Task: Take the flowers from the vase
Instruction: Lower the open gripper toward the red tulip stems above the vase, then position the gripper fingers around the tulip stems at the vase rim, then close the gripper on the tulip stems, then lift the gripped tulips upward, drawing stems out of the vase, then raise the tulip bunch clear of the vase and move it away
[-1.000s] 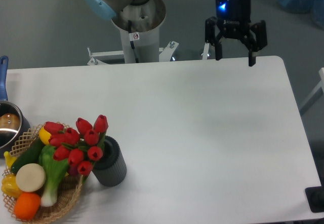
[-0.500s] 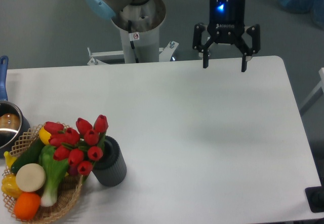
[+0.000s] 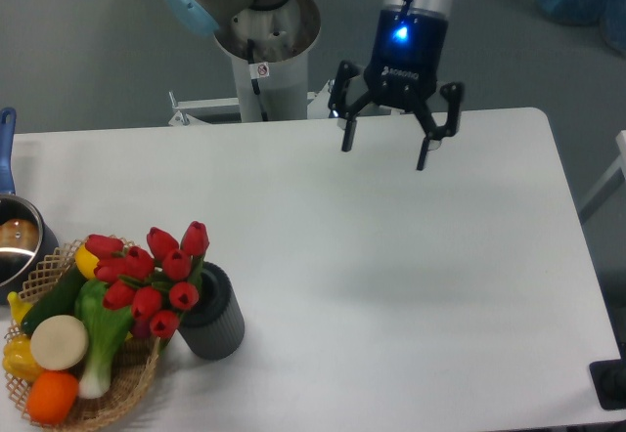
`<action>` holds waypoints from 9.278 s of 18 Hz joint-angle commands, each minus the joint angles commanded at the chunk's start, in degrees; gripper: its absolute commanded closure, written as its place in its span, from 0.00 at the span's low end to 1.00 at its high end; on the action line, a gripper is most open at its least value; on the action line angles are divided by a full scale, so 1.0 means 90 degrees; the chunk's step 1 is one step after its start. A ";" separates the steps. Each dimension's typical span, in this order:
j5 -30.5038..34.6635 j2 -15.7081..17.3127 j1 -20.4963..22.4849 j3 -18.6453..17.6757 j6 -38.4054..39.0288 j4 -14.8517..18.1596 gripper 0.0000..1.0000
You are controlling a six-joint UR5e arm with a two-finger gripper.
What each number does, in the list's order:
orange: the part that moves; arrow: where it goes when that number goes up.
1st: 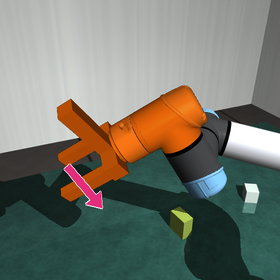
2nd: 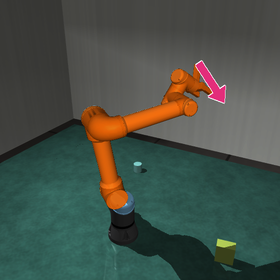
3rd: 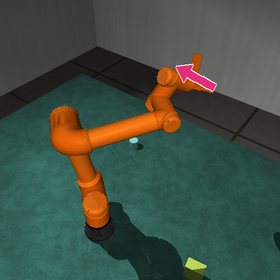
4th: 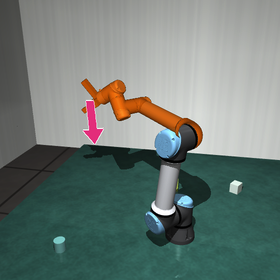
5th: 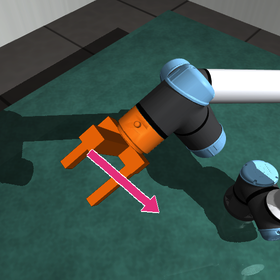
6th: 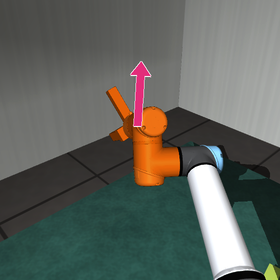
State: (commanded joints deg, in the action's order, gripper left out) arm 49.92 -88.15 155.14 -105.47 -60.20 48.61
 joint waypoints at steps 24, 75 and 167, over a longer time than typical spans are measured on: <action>-0.1658 -0.1299 -0.1319 -0.0527 -0.0674 -0.0518 0.00; -0.2559 -0.2501 -0.1730 0.0205 -0.0928 -0.0801 0.00; -0.2394 -0.0938 0.0271 0.1084 0.1191 -0.0762 0.72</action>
State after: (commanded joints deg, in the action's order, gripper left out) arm 28.37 -96.59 157.58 -95.71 -49.48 41.75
